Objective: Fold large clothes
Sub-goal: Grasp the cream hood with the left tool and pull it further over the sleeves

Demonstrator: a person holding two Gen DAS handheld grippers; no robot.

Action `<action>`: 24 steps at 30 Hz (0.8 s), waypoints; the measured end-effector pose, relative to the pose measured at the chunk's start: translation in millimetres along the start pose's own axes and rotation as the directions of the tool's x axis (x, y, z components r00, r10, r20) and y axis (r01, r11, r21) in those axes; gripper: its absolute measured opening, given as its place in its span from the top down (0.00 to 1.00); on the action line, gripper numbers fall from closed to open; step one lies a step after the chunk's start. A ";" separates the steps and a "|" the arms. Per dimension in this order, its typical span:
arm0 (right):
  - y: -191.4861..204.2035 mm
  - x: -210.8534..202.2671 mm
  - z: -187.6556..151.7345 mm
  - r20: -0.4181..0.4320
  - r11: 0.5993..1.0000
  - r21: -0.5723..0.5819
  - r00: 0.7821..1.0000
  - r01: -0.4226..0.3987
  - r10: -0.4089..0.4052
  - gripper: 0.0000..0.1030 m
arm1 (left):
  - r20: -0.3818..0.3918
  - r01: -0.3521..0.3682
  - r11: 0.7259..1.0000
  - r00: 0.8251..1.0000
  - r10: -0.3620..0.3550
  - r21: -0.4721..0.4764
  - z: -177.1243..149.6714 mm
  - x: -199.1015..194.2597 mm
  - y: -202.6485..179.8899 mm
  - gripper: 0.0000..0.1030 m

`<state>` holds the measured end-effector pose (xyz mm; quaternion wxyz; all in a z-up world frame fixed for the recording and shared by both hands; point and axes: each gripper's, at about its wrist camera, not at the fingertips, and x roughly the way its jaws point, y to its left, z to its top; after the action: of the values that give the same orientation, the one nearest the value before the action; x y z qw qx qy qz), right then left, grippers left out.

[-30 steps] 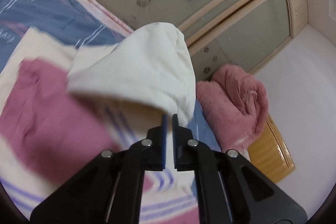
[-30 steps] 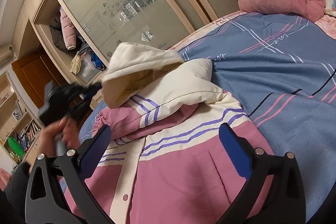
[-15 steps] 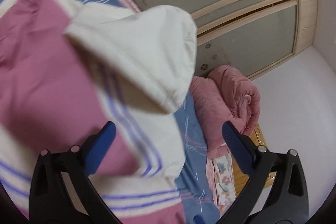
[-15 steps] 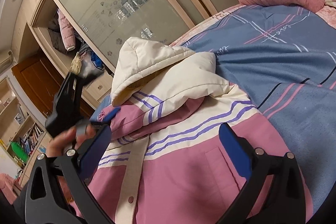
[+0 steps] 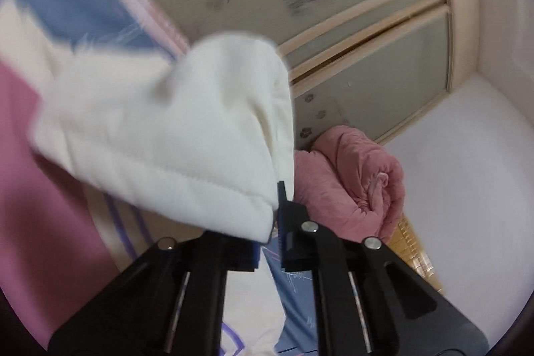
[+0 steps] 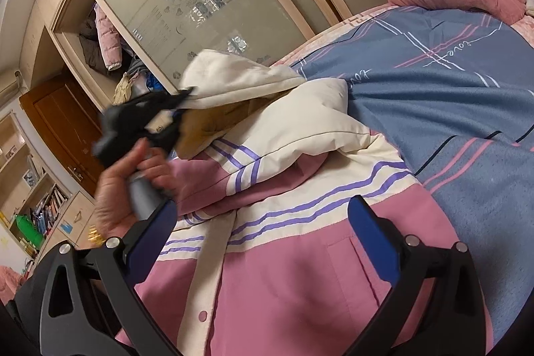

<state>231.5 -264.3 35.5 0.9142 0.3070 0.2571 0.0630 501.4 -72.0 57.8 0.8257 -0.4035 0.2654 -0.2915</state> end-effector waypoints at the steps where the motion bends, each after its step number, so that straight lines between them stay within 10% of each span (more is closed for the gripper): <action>1: -0.9 0.6 0.4 -0.002 1.000 0.004 1.000 0.001 -0.001 0.01 | 0.000 0.000 1.000 1.000 0.000 0.002 4.4 -13.6 -0.8 0.94; 11: 2.8 -0.9 -4.7 -0.012 1.000 -0.011 1.000 -0.006 0.006 0.01 | -0.075 -0.038 0.997 0.997 0.033 -0.068 4.8 -134.2 47.9 0.96; 19: 12.6 5.2 -10.7 -0.033 1.000 -0.029 0.999 -0.003 0.003 0.01 | -0.182 -0.195 0.971 0.969 0.168 -0.142 -41.7 -146.9 101.9 0.94; 22: 16.5 6.5 -12.9 -0.039 0.999 -0.048 0.999 -0.011 0.010 0.01 | -0.180 -0.234 0.964 0.961 0.210 -0.124 -42.5 -152.5 103.5 0.77; 24: 16.2 6.5 -12.6 -0.040 0.999 -0.048 0.999 -0.025 0.023 0.01 | -0.182 -0.240 0.964 0.959 0.218 -0.111 -42.2 -155.6 100.8 0.26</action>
<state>231.4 -242.8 33.8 0.9153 0.2864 0.2698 0.0861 392.8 65.5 -15.9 0.8002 -0.3976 0.3976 -0.2086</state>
